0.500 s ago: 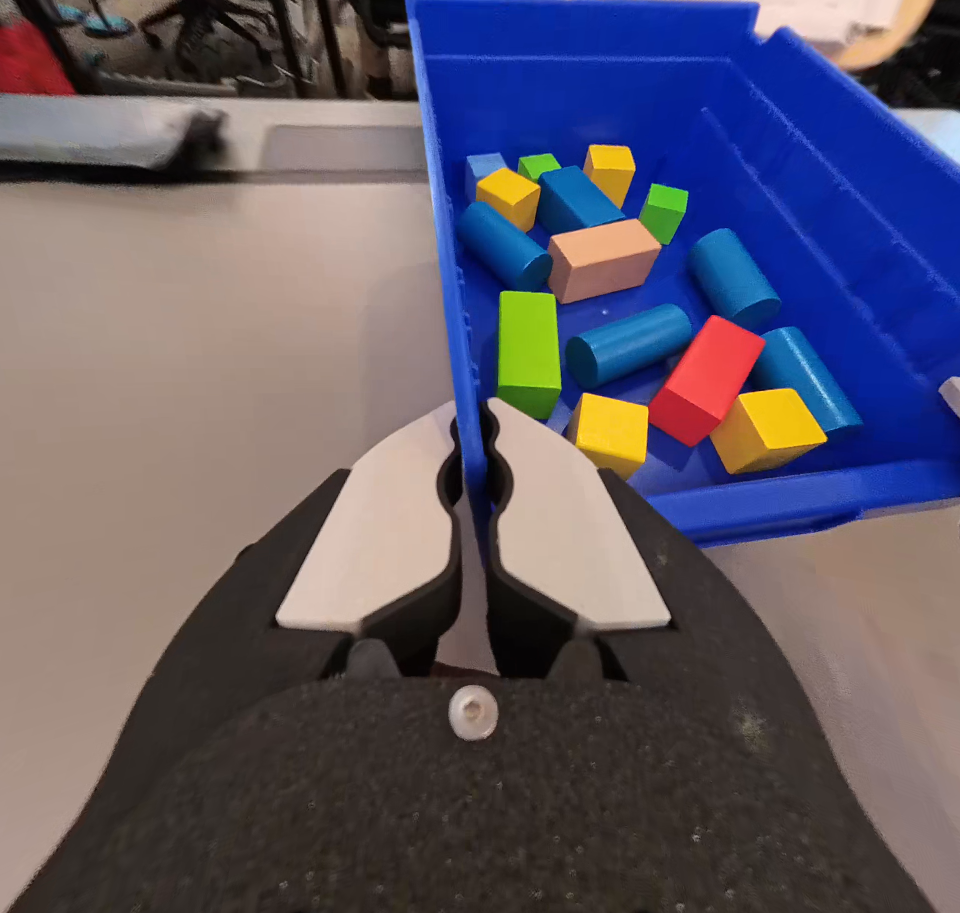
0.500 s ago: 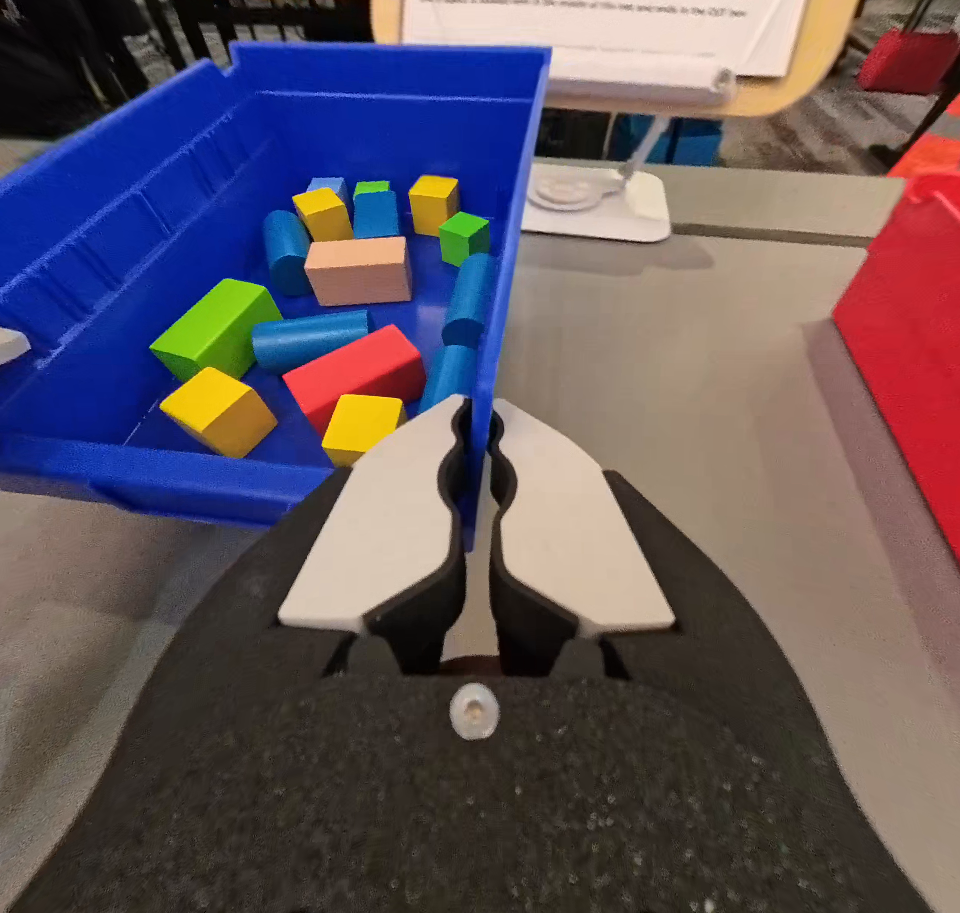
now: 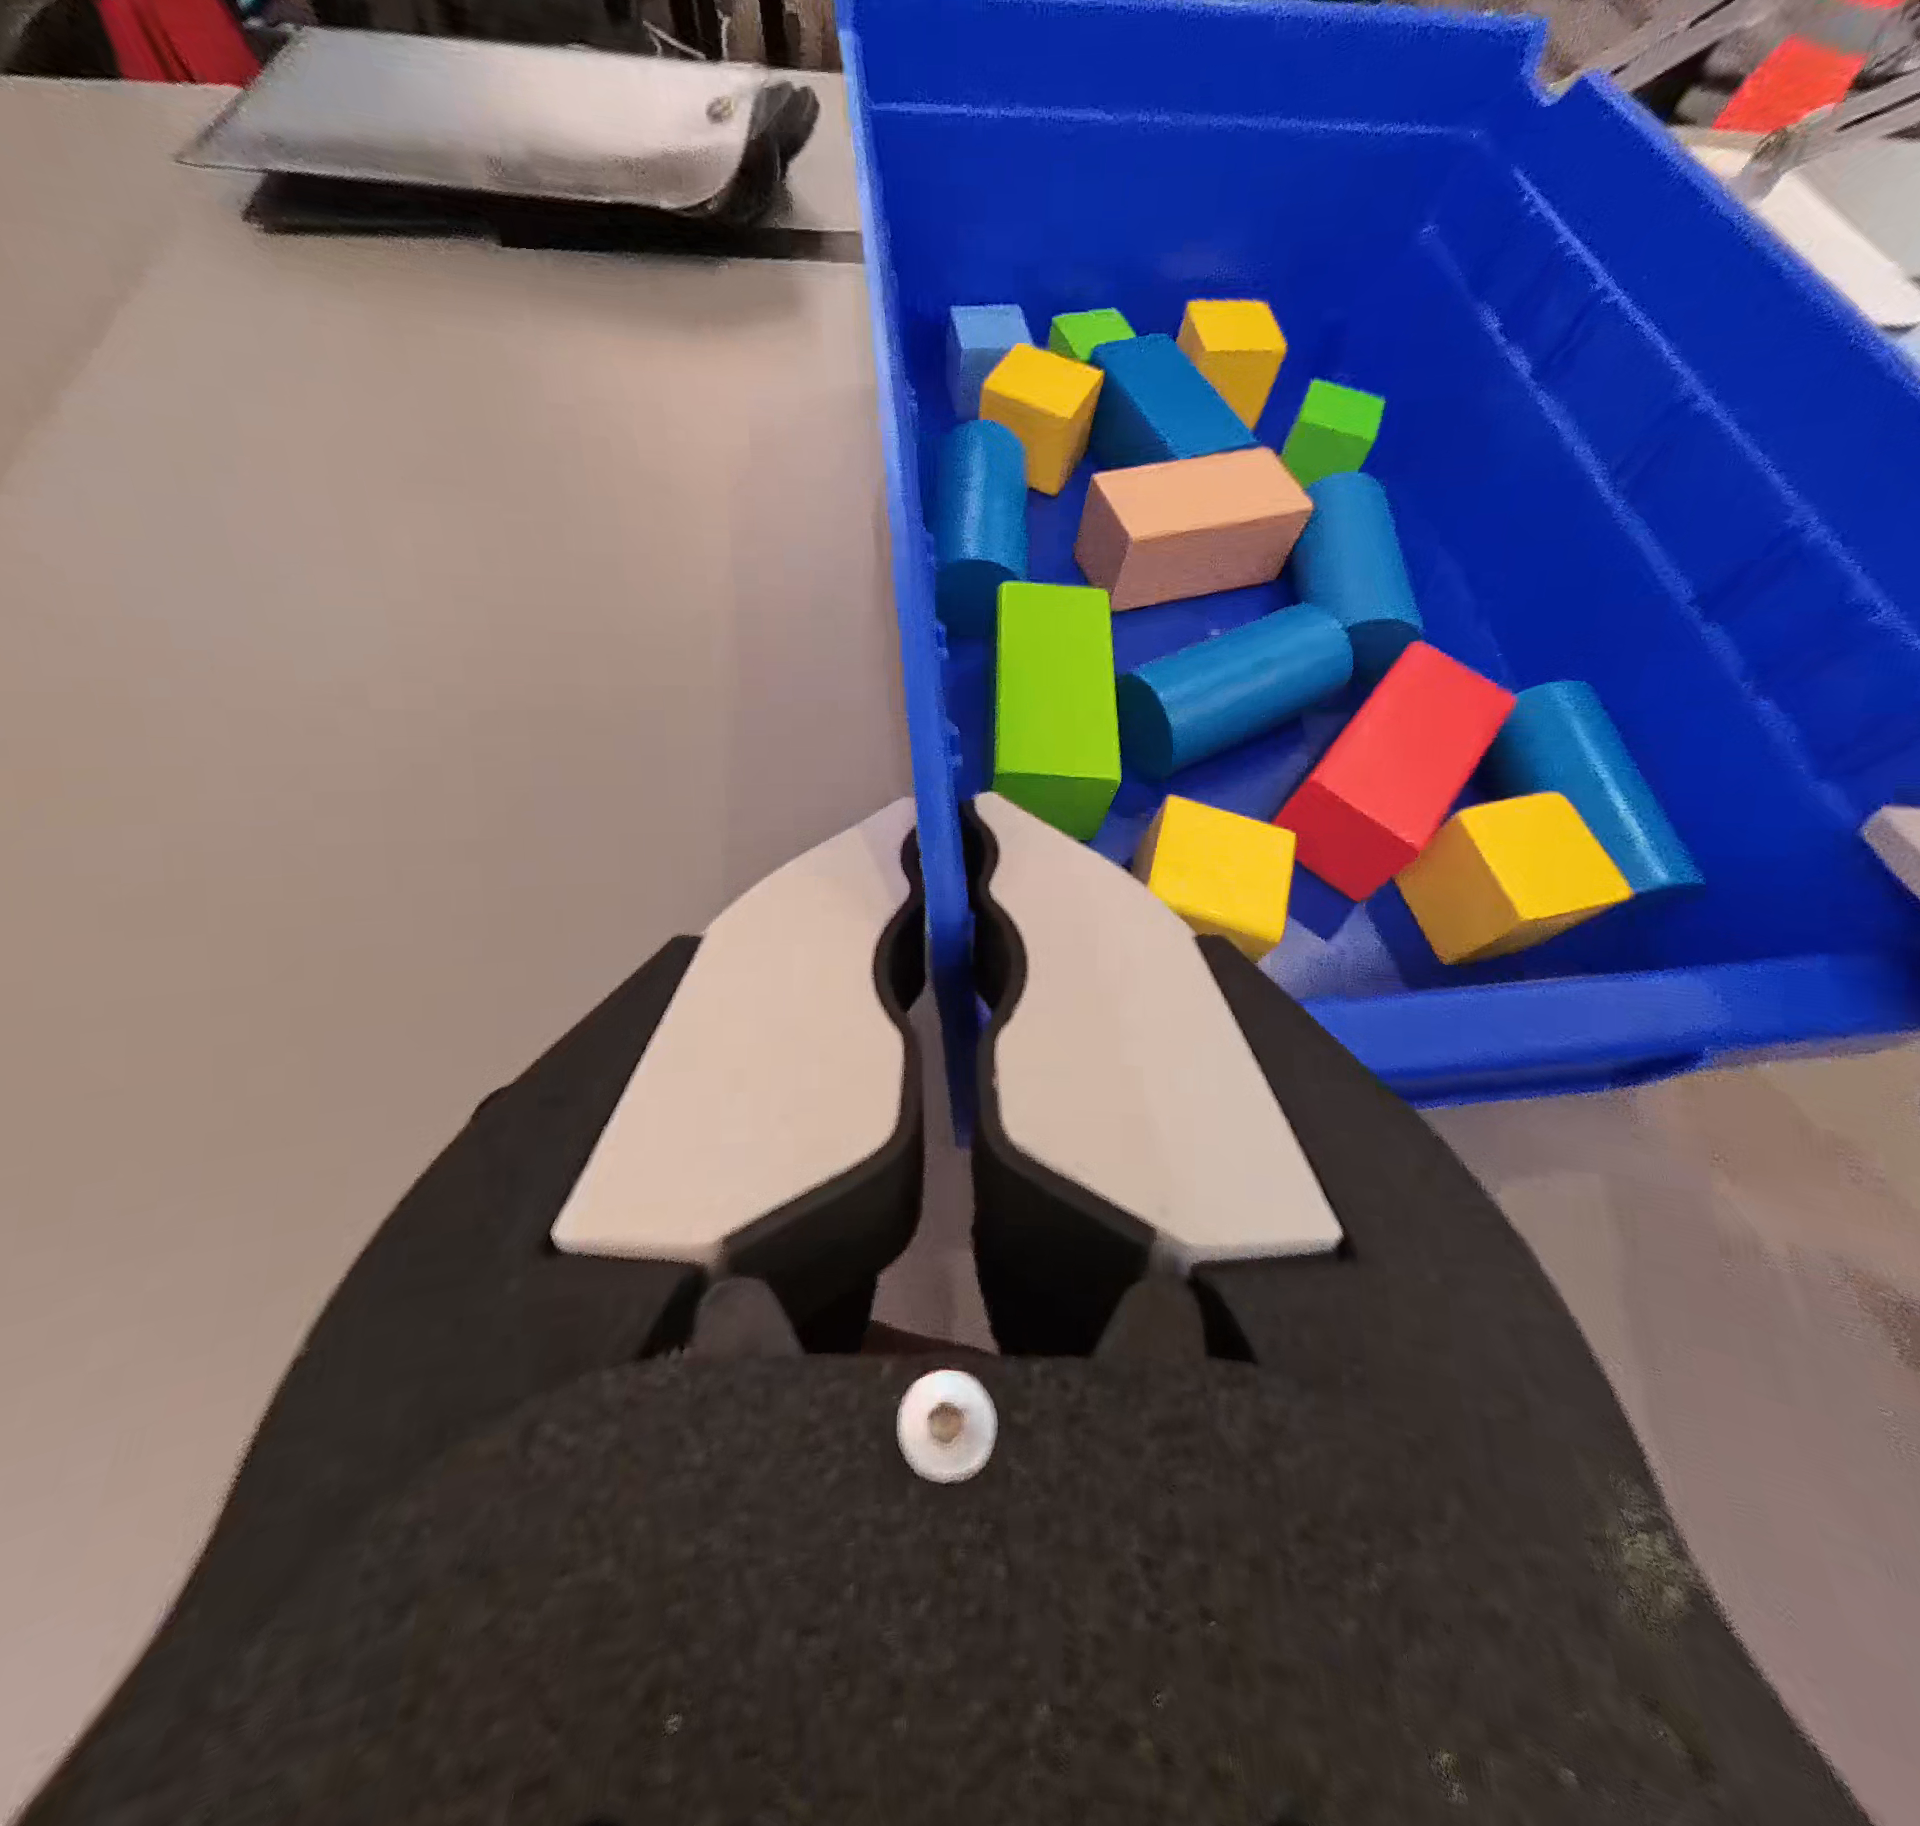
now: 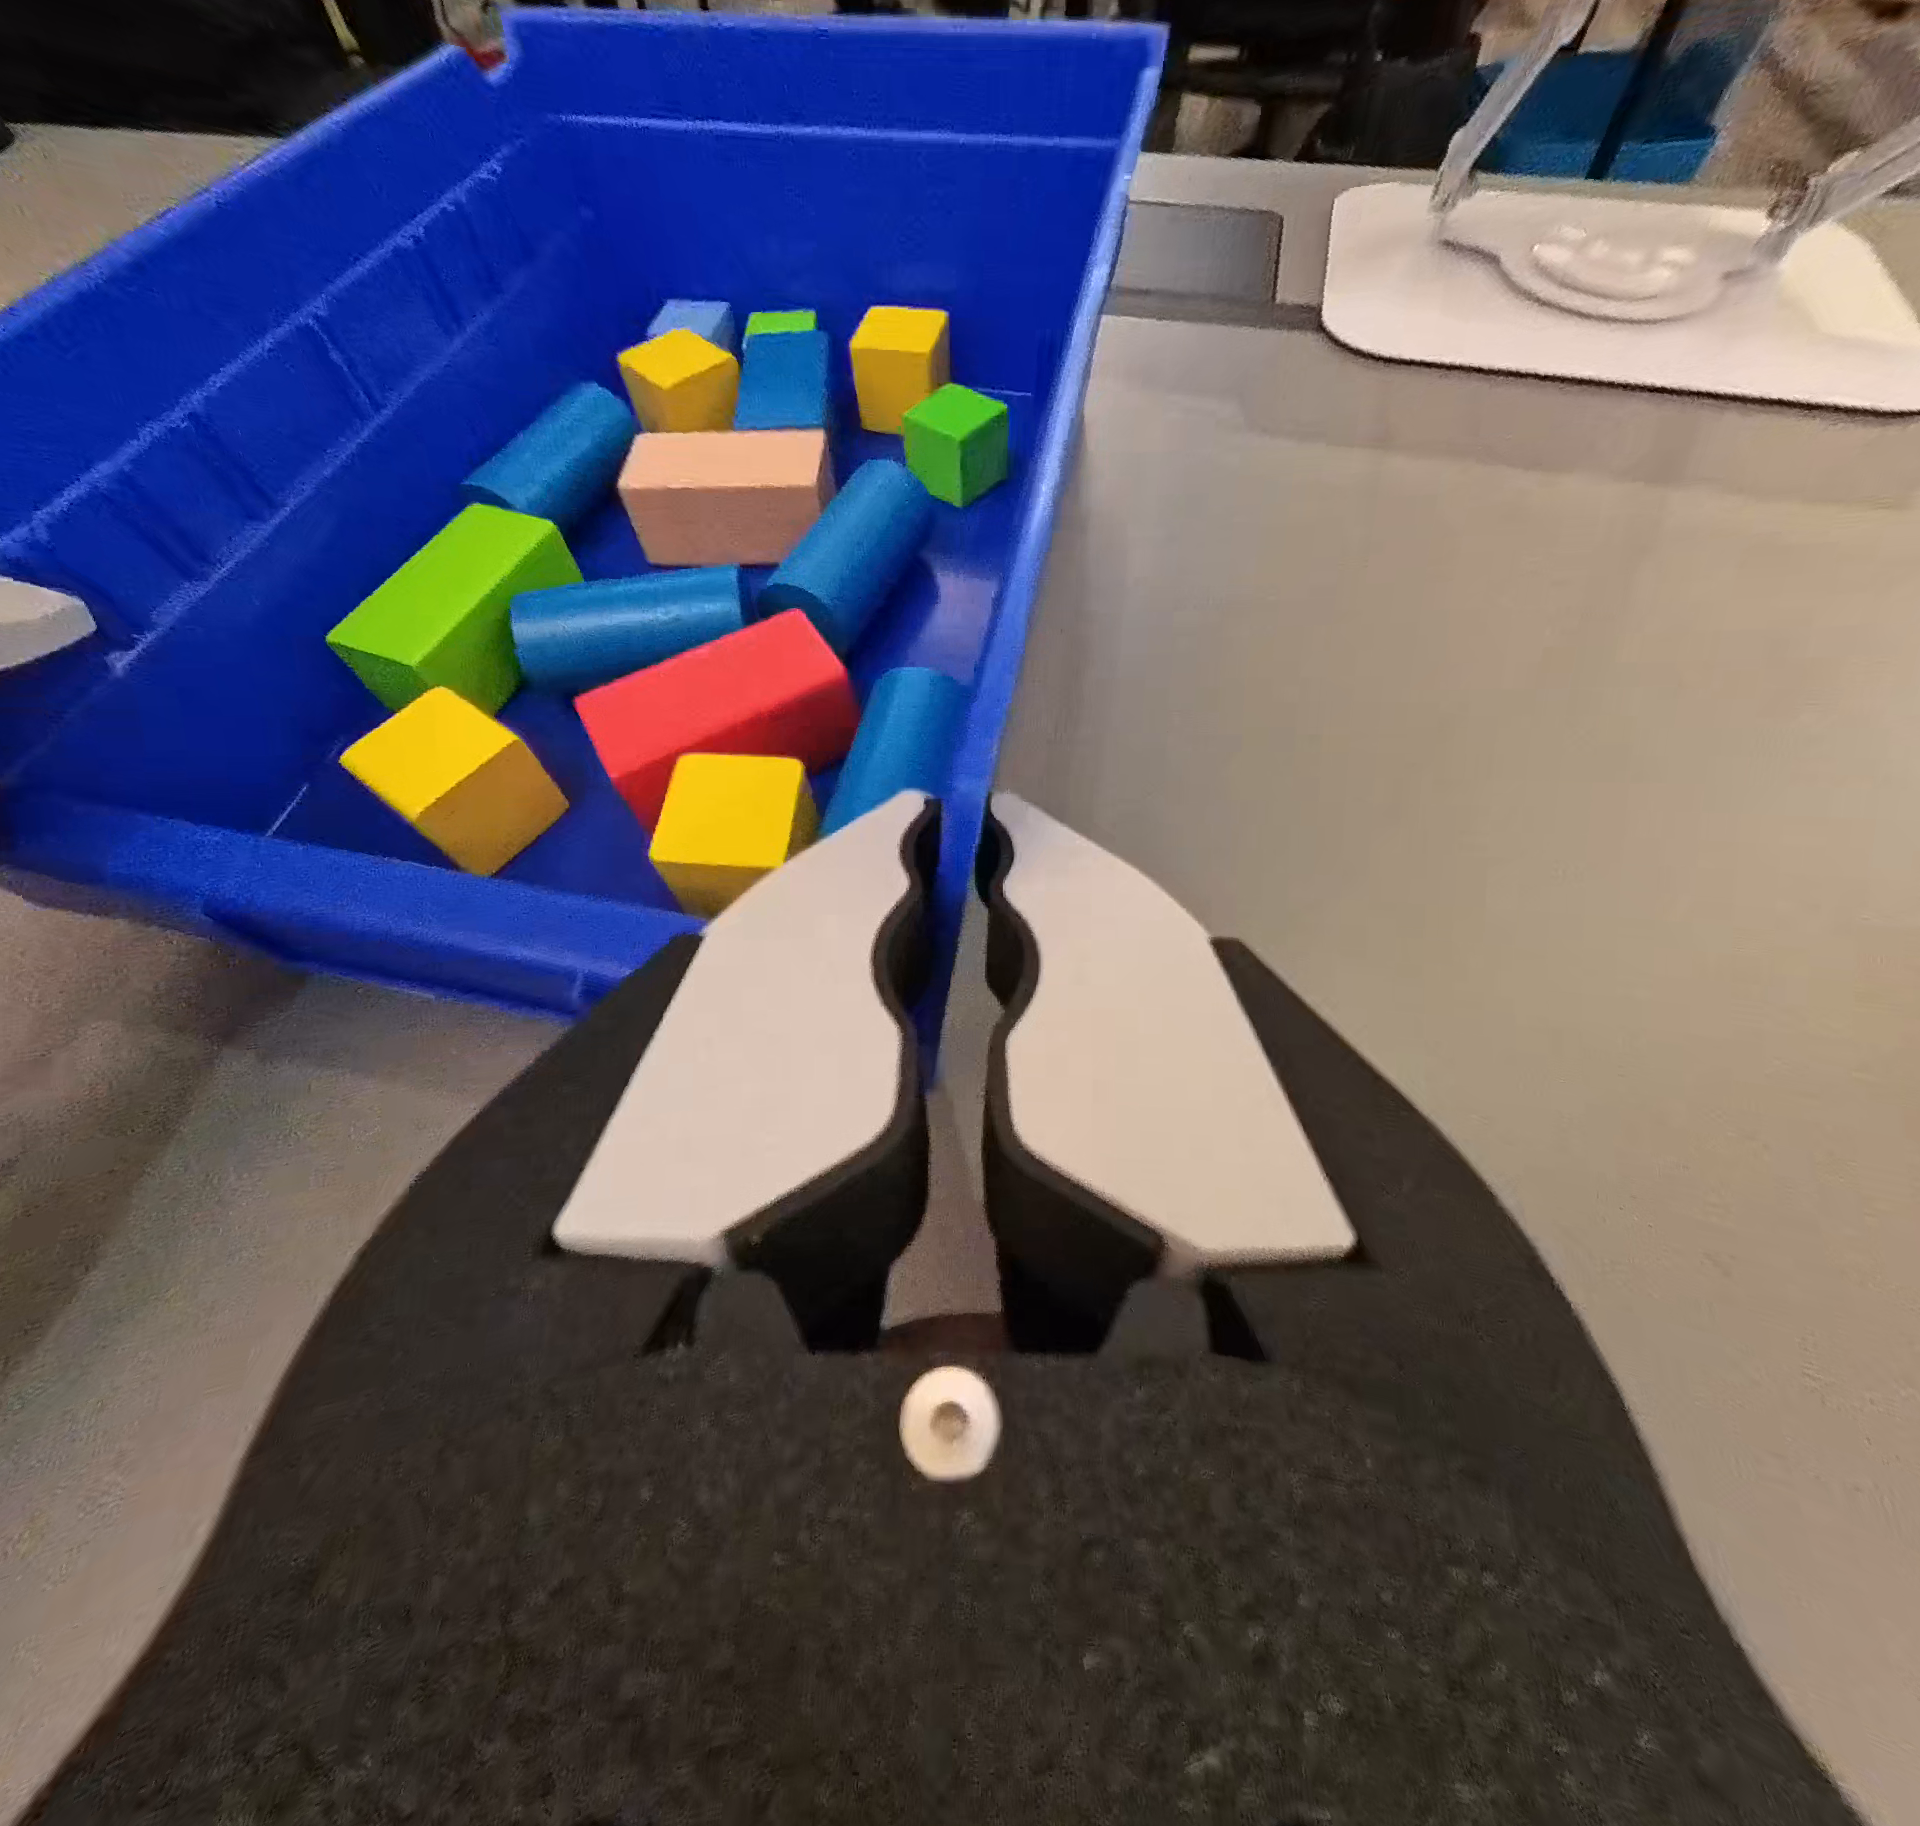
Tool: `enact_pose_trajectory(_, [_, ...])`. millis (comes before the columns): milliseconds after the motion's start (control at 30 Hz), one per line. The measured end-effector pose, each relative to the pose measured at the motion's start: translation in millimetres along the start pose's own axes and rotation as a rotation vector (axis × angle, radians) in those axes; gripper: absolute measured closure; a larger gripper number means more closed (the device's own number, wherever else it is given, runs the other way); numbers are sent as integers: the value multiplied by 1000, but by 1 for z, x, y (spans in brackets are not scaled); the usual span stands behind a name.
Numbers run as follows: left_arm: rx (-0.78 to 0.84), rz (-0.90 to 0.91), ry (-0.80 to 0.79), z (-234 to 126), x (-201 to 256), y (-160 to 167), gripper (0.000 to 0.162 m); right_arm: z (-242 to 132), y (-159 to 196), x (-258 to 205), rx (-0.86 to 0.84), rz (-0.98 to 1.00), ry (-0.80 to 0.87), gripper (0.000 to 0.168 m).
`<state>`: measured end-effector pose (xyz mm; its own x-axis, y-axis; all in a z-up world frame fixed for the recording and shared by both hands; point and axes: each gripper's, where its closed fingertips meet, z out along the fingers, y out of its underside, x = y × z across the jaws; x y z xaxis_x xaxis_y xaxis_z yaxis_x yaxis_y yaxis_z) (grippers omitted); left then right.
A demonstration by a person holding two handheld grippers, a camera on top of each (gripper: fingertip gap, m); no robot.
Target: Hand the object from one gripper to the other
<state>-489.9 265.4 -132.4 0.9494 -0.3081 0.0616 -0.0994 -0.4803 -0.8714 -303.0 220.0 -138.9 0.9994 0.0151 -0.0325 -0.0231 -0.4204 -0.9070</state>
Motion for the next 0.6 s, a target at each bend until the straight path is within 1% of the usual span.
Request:
enact_pose_trajectory(100, [-4, -5, -11, 0, -1, 0, 159, 0, 0, -1, -16, 8, -23, 161])
enact_pose_trajectory(200, [-1, -70, 9, -3, -2, -2, 158, -7, -1, -4, -28, 10, -131, 158])
enact_pose_trajectory(267, [38, -78, -24, -14, -6, -13, 137, -26, -6, 0, 11, 6, -211, 151])
enact_pose_trajectory(300, [73, -73, -45, -24, -7, -21, 136, -39, -10, 5, 31, -21, -238, 147])
enact_pose_trajectory(367, [137, -51, -42, -46, 0, -36, 131, -68, -18, 23, 65, -102, -286, 147])
enact_pose_trajectory(467, [170, -25, -4, -71, 26, -47, 119, -111, -31, 78, 140, -187, -272, 143])
enact_pose_trajectory(533, [164, -13, 48, -83, 54, -46, 117, -139, -34, 129, 169, -164, -265, 141])
enact_pose_trajectory(600, [120, 2, 57, -91, 79, -33, 117, -162, -28, 193, 170, -102, -226, 137])
